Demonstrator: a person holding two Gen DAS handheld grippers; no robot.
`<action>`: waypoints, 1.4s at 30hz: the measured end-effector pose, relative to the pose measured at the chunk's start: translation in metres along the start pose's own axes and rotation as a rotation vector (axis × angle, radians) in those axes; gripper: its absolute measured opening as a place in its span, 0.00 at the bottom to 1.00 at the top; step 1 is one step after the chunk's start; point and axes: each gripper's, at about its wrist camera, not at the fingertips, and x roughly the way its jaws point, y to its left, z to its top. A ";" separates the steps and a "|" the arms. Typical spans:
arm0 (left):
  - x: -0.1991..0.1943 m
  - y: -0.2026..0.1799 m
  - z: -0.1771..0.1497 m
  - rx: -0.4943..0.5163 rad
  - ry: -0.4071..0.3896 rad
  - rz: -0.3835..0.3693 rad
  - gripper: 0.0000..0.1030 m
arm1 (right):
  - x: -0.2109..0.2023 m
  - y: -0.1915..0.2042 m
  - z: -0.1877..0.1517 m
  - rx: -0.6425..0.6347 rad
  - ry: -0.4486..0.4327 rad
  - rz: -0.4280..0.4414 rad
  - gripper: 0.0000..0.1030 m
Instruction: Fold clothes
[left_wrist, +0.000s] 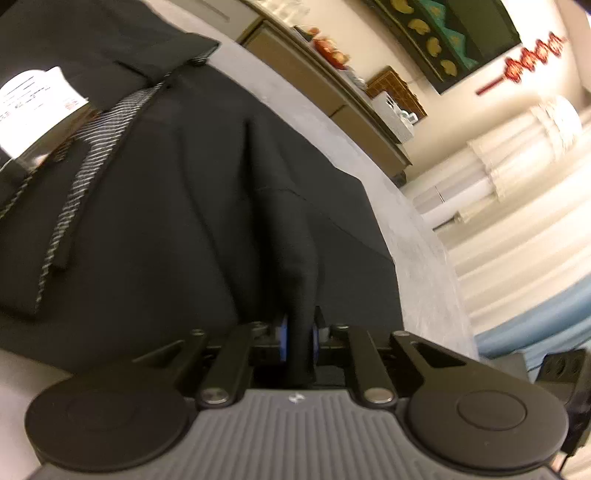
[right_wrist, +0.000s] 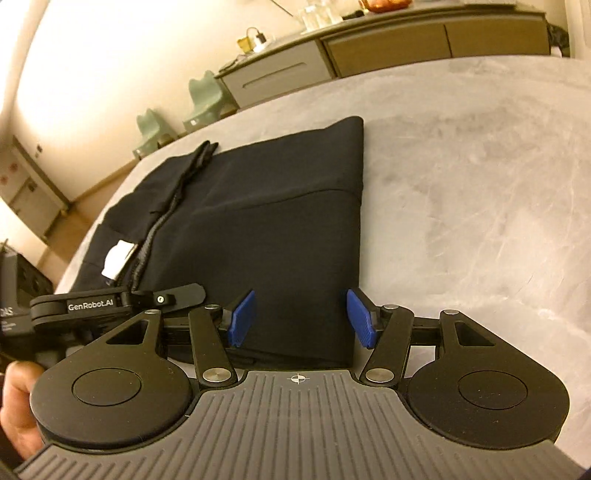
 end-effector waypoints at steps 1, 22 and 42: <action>-0.003 0.002 0.002 -0.010 -0.008 -0.002 0.36 | 0.001 -0.001 0.001 0.011 0.003 0.000 0.59; 0.043 -0.007 0.045 0.116 0.021 0.056 0.28 | 0.012 0.004 0.004 -0.012 -0.015 -0.044 0.61; 0.128 -0.165 0.035 0.664 0.309 0.243 0.38 | -0.002 0.055 -0.022 -0.456 -0.197 -0.225 0.10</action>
